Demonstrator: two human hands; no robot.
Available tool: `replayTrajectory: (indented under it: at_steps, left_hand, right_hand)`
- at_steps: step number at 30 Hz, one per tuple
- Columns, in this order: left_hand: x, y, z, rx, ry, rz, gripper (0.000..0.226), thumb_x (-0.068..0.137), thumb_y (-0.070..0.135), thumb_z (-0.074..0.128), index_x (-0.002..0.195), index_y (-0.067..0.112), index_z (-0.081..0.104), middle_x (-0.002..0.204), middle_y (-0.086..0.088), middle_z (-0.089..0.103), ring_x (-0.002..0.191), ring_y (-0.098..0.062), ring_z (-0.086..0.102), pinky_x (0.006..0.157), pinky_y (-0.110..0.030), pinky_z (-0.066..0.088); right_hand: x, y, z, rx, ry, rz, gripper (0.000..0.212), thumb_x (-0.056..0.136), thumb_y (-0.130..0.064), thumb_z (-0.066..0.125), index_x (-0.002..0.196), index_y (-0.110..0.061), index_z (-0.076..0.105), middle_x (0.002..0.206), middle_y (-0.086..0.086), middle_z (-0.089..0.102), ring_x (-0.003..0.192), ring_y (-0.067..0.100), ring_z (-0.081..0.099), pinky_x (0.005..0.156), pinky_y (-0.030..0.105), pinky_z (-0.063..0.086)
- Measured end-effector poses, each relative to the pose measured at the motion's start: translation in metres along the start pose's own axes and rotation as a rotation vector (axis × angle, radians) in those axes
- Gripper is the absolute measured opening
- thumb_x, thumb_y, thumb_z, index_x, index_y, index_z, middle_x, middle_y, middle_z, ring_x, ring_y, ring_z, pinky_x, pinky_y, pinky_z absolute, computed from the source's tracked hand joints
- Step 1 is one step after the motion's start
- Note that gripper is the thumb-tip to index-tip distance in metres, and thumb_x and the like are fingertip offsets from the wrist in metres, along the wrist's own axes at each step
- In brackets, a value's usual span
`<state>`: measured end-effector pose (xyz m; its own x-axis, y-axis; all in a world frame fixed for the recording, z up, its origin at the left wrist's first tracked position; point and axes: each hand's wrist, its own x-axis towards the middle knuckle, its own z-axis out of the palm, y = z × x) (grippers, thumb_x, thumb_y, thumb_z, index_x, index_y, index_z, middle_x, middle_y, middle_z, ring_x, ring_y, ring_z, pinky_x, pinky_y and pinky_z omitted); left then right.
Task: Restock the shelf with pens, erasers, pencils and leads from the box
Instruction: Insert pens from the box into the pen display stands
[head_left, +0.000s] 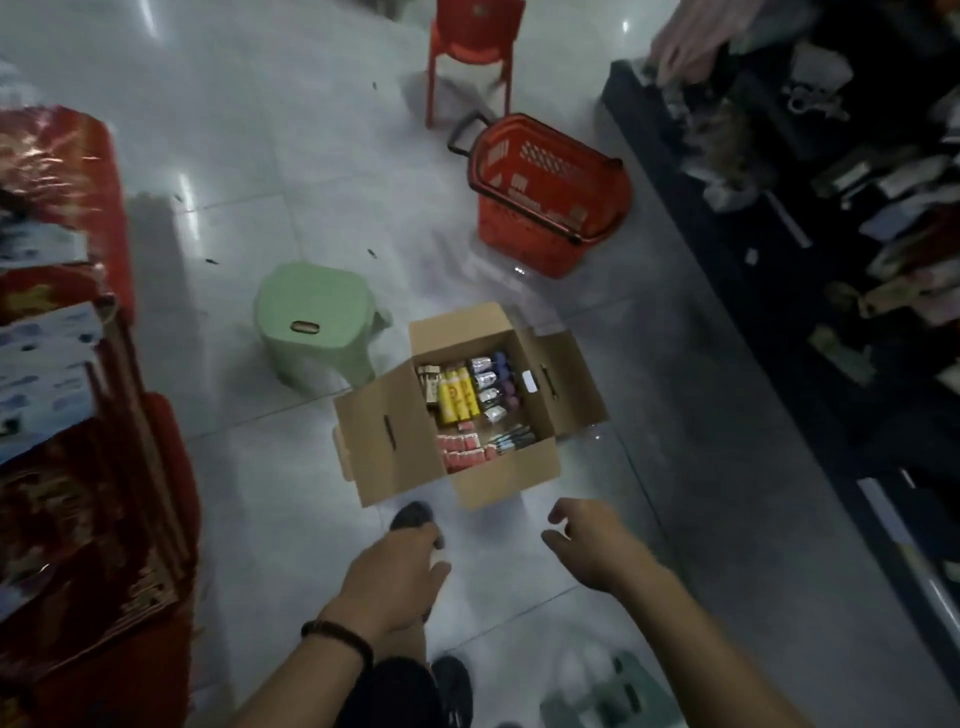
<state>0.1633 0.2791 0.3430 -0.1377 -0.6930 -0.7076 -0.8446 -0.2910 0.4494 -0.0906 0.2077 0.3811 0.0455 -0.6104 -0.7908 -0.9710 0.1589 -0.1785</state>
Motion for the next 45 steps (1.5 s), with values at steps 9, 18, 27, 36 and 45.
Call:
replayTrajectory:
  at_steps: [9, 18, 27, 36, 45]
  left_hand:
    - [0.305, 0.006, 0.052, -0.164, -0.159, -0.062, 0.021, 0.101, 0.036, 0.06, 0.12, 0.029, 0.061, 0.105, 0.004, 0.068, 0.097, -0.017, 0.069, 0.088, -0.035, 0.058]
    - [0.615, 0.004, 0.206, -0.094, 0.026, -0.029, 0.044, 0.088, 0.03, 0.071, 0.131, 0.029, 0.063, 0.118, -0.003, 0.069, 0.113, -0.025, 0.066, 0.102, -0.037, 0.055]
    - [0.704, 0.005, 0.292, 0.533, 0.132, -0.092, 0.039, 0.101, 0.007, 0.053, 0.139, 0.014, 0.056, 0.135, -0.008, 0.059, 0.13, -0.027, 0.055, 0.114, -0.048, 0.038]
    - [0.718, -0.004, 0.293, 0.584, -0.01, -0.119, 0.03, 0.103, 0.011, 0.055, 0.132, 0.013, 0.061, 0.134, -0.008, 0.064, 0.131, -0.027, 0.055, 0.118, -0.044, 0.033]
    - [0.728, -0.021, 0.306, 0.453, -0.13, 0.004, 0.032, 0.104, 0.005, 0.046, 0.134, 0.003, 0.056, 0.133, -0.021, 0.062, 0.122, -0.037, 0.062, 0.107, -0.042, 0.047]
  right_hand:
    - [0.265, 0.074, -0.022, 0.102, -0.013, 0.057, 0.035, 0.103, -0.038, 0.062, 0.134, -0.021, 0.065, 0.128, 0.006, 0.068, 0.114, 0.024, 0.065, 0.097, 0.04, 0.056]
    - [0.551, 0.157, 0.029, 0.136, 0.068, -0.058, 0.018, 0.102, -0.035, 0.067, 0.115, -0.022, 0.069, 0.101, 0.001, 0.07, 0.093, 0.021, 0.071, 0.081, 0.038, 0.062]
    - [0.606, 0.203, 0.074, 0.333, 0.212, -0.229, 0.011, 0.104, -0.025, 0.064, 0.107, -0.022, 0.074, 0.096, -0.012, 0.067, 0.089, 0.004, 0.064, 0.076, 0.021, 0.052]
    - [0.618, 0.214, 0.085, 0.489, 0.221, -0.184, 0.008, 0.104, -0.026, 0.065, 0.107, -0.025, 0.072, 0.096, -0.016, 0.067, 0.089, -0.001, 0.064, 0.076, 0.016, 0.052]
    - [0.621, 0.212, 0.082, 0.517, 0.202, -0.136, 0.005, 0.104, -0.026, 0.066, 0.1, -0.029, 0.069, 0.091, -0.016, 0.068, 0.084, -0.001, 0.065, 0.068, 0.011, 0.047]
